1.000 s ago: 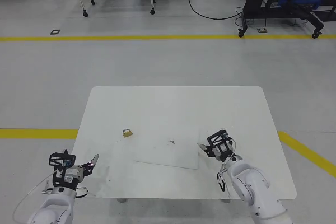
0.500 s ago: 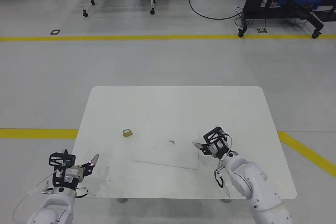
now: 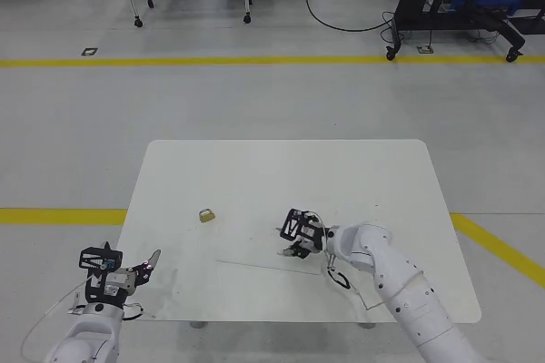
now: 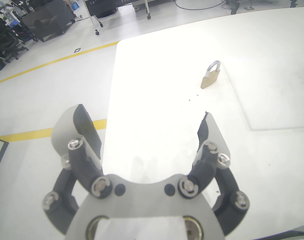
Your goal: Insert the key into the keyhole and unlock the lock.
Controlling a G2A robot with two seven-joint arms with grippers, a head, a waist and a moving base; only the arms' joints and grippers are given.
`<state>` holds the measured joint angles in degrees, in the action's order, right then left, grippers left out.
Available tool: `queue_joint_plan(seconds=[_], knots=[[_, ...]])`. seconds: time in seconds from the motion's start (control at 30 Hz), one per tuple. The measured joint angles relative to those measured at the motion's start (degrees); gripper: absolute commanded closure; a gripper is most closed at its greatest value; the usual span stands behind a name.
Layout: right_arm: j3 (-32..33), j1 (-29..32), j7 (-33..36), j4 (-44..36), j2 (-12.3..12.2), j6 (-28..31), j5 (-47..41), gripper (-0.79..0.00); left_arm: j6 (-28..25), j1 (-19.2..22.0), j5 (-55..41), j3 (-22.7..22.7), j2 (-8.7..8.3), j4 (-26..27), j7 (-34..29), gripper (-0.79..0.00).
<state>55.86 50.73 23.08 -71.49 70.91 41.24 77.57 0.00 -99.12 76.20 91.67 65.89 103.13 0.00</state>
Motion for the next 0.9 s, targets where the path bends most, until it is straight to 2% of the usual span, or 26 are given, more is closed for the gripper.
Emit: queue_joint_plan(seconds=[0.1,0.2,0.37,0.47,0.53,0.9], knots=[[-2.5,-2.6,1.1,2.9,1.1,-1.5,-1.1,-0.400,0.0,0.0,0.0,0.0,0.00,0.0,0.0,-0.785],[-4.1,-4.2,0.9,5.0,1.8,-2.0,-1.4,-0.422,0.0,0.0,0.0,0.0,0.00,0.0,0.0,-0.785],[-5.5,-6.4,-0.8,8.1,2.4,-0.8,-1.8,-0.326,0.0,0.0,0.0,0.0,0.00,0.0,0.0,-0.785],[-6.1,-7.1,-1.6,9.3,2.7,-0.8,-1.6,-0.172,0.0,0.0,0.0,0.0,0.00,0.0,0.0,-0.785],[-6.5,-7.2,-2.1,9.7,2.9,-1.0,-1.2,0.000,0.0,0.0,0.0,0.0,0.00,0.0,0.0,-0.785],[-4.6,-5.0,-7.7,7.2,1.8,-1.7,3.2,0.000,0.0,0.0,0.0,0.0,0.00,0.0,0.0,-0.785]])
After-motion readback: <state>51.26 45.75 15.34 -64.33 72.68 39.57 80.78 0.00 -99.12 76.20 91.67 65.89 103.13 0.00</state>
